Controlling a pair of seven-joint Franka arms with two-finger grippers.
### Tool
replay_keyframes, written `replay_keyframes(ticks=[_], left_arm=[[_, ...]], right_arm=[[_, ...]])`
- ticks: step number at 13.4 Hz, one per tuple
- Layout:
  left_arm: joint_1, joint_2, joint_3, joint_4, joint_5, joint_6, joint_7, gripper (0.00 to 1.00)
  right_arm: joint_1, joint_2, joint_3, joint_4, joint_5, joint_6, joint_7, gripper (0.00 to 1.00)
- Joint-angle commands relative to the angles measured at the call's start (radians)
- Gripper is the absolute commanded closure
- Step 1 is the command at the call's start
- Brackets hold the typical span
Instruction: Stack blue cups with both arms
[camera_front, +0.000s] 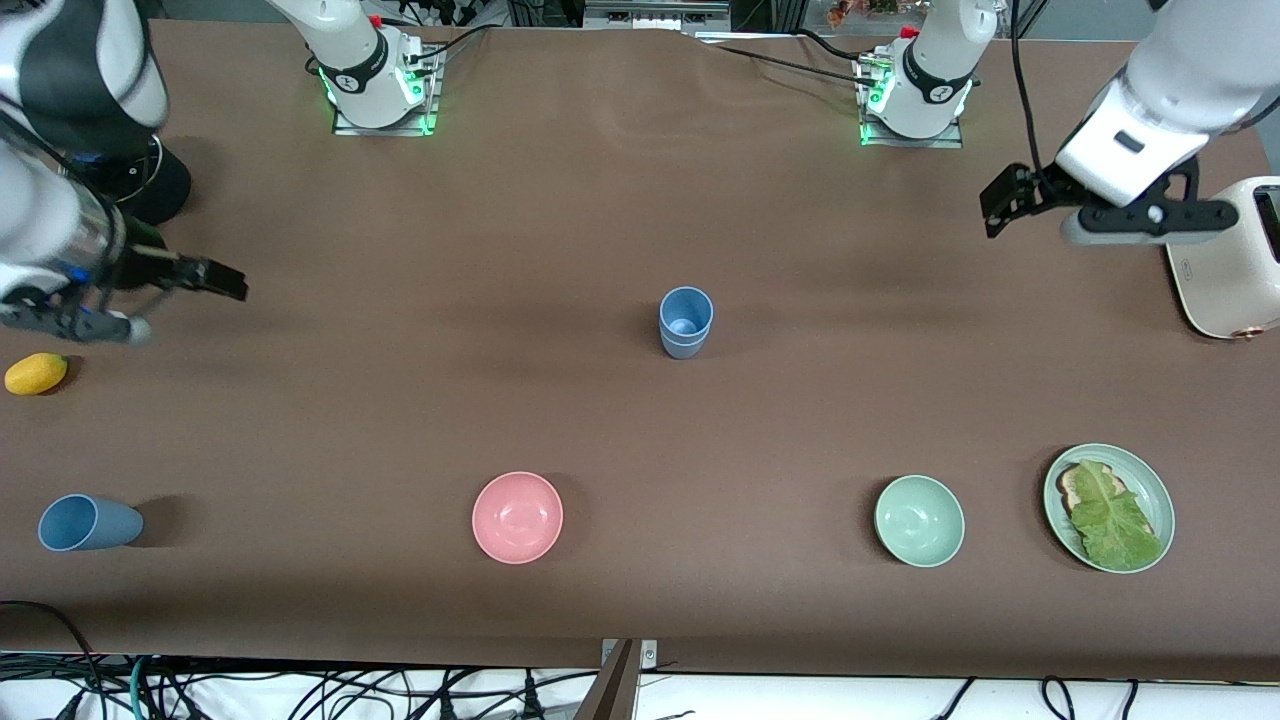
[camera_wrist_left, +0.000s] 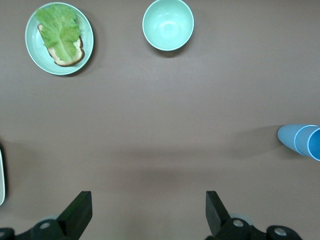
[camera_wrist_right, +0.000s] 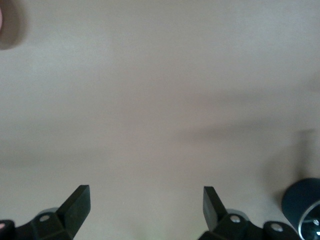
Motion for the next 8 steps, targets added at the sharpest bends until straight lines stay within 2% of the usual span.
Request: replay_keyframes(ticks=[1, 3, 6, 8], left_arm=[[0.003, -0.014, 0.004, 0.068, -0.017, -0.02, 0.015, 0.0], [0.017, 0.049, 0.009, 0.083, -0.052, 0.014, 0.016, 0.0], [0.036, 0.033, 0.03, 0.088, -0.072, 0.003, 0.018, 0.0], [0.047, 0.029, 0.04, 0.088, -0.074, -0.049, 0.019, 0.0]], right_arm=[[-0.013, -0.066, 0.022, -0.037, -0.019, -0.025, -0.017, 0.0], [-0.016, -0.069, 0.007, -0.025, -0.008, -0.022, -0.043, 0.0], [-0.014, -0.065, -0.004, -0.031, -0.007, -0.025, -0.037, 0.0], [-0.014, -0.063, -0.004, -0.032, -0.004, -0.016, -0.037, 0.0]])
